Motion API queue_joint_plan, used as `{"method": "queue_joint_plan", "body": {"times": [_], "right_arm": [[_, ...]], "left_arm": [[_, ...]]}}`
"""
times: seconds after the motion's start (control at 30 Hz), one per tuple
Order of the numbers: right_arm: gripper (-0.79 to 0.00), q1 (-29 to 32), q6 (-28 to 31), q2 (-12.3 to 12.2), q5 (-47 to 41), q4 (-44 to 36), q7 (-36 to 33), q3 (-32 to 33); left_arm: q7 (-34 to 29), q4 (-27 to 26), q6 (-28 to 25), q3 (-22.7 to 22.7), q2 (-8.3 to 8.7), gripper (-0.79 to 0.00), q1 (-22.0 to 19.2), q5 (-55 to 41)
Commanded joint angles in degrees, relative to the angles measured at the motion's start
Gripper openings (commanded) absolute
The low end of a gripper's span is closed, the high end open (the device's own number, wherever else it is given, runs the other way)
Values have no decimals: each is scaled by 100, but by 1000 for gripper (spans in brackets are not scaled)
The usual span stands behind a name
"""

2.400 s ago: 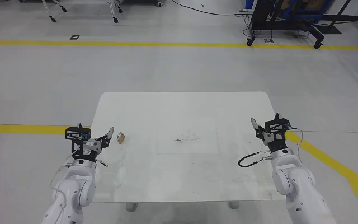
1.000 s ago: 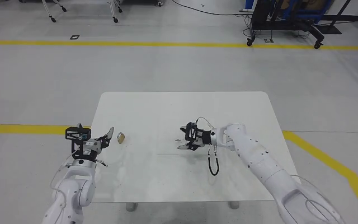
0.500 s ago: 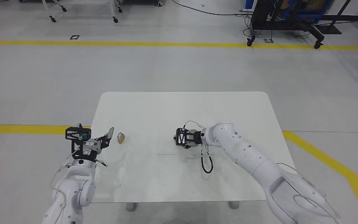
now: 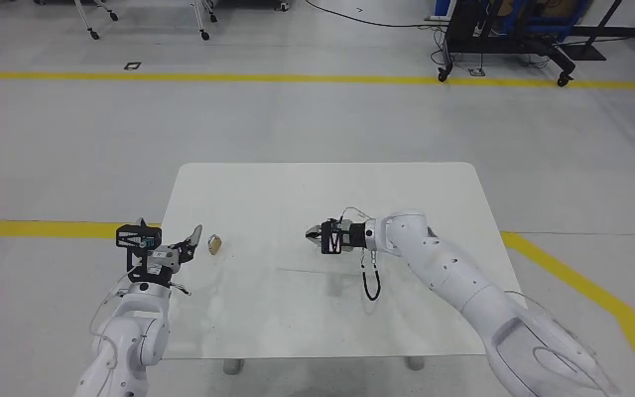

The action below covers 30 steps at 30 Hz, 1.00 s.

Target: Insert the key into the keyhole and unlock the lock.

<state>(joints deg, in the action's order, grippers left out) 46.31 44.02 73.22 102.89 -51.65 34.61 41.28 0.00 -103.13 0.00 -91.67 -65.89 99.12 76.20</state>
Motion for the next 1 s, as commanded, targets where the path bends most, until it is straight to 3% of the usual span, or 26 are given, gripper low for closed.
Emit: {"method": "queue_joint_plan", "body": {"times": [0.0,0.1,0.47,0.63,0.77,0.83,0.9,0.97], "right_arm": [[-785,231,285,-203,-178,-228,547,363],[-785,555,929,-430,-758,-306,991,899],[-785,620,973,-423,-883,-324,1034,895],[-785,888,1127,-369,-2341,17,1197,1184],[-785,994,1398,-374,-3322,280,1120,1454],[-785,1077,1398,-402,-3761,311,1091,1582],[-785,1133,1398,-422,-4002,308,1070,1644],[-785,1133,1398,-422,-4002,308,1070,1644]], "left_arm": [[0,0,0,0,0,0,0,0],[0,0,0,0,0,0,0,0],[0,0,0,0,0,0,0,0],[208,-204,-576,114,-92,0,-125,-1930],[-865,-254,-1355,373,-141,0,-494,-4213],[-1745,-161,-1400,525,-149,0,-801,-5246],[-2545,-99,-1321,623,-128,0,-1124,-5513],[-2545,-99,-1321,623,-128,0,-1124,-5513]]}}
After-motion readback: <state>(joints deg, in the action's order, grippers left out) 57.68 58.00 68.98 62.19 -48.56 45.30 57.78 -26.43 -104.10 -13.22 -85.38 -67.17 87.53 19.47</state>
